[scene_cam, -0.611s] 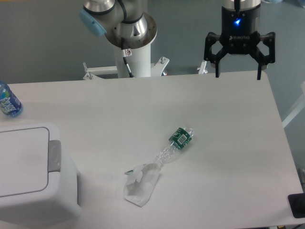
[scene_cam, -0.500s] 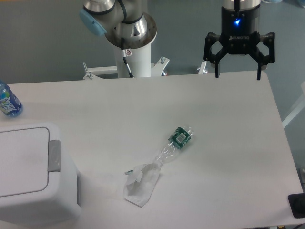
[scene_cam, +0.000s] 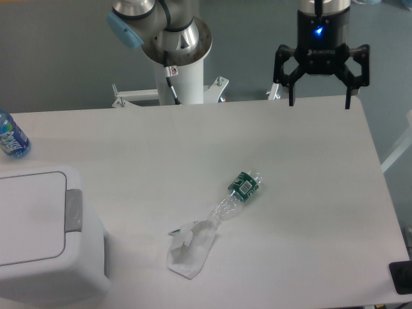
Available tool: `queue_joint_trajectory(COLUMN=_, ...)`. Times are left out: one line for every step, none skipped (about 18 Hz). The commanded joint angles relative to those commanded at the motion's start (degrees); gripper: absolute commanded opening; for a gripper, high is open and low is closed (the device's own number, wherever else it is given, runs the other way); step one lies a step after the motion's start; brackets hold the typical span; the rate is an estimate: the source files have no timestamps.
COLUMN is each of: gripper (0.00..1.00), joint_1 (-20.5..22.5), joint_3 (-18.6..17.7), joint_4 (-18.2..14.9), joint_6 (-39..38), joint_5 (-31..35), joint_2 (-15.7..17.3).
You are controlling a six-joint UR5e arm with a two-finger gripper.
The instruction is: Open the trash can
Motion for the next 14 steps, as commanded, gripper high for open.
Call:
queue_joint_trajectory(gripper=1.0, joint_1=-1.67, joint_3=-0.35, joint_4=1.05, joint_6=-3.07, joint_5=0.0, joint_2=-0.17)
queue_joint_trajectory(gripper=1.0, joint_1=-3.17, joint_3=-0.44, joint_4=1.76, joint_6=-6.76, joint_5=-0.17, joint_2=-0.44)
queue_joint_trajectory(gripper=1.0, joint_1=-5.53, joint_3=-0.27, joint_4=2.03, joint_6=-10.54, joint_5=-0.17, joint_2=-0.79)
queue_joint_trajectory(gripper=1.0, joint_1=-8.08, joint_3=0.0, joint_4=2.03, joint_6=-14.06, joint_5=-0.09, joint_2=-1.66)
queue_joint_trajectory(gripper=1.0, joint_1=-10.19, joint_3=0.35, joint_4=2.12, joint_6=-17.05, joint_5=-0.09, joint_2=-2.28)
queue_joint_trajectory(gripper=1.0, joint_1=-11.26, joint_3=0.44, joint_4=2.64, joint_6=-19.52, joint_5=-0.09, joint_2=-2.55)
queue_joint_trajectory(gripper=1.0, joint_1=-12.49, joint_3=0.53, joint_4=3.78, joint_6=-21.8, joint_5=-0.26, joint_2=-3.07)
queue_joint_trajectory(gripper=1.0, joint_1=-14.15, joint_3=0.53, joint_4=5.09, joint_6=-24.78, joint_5=-0.35, joint_2=-3.51)
queue_joint_trajectory(gripper=1.0, joint_1=-16.26, joint_3=0.61, joint_4=6.67, joint_6=-28.12, joint_5=-0.44, joint_2=-4.21)
queue_joint_trajectory(gripper=1.0, joint_1=-18.11, joint_3=0.61, joint_4=8.78, joint_6=-31.29, joint_5=-0.44, joint_2=-5.09)
queue_joint_trajectory(gripper=1.0, joint_1=-19.6, joint_3=0.61, joint_4=11.23, joint_6=-34.1, joint_5=-0.44, joint_2=-5.88)
queue_joint_trajectory(gripper=1.0, joint_1=-20.84, joint_3=0.61, joint_4=13.35, joint_6=-36.74, joint_5=-0.44, joint_2=-6.59)
queue_joint_trajectory(gripper=1.0, joint_1=-21.98, joint_3=0.61, joint_4=14.67, joint_6=-39.12, joint_5=-0.53, joint_2=-7.11)
queue_joint_trajectory(gripper=1.0, joint_1=-22.95, joint_3=0.61, joint_4=15.56, joint_6=-41.05, joint_5=-0.87, joint_2=-7.38)
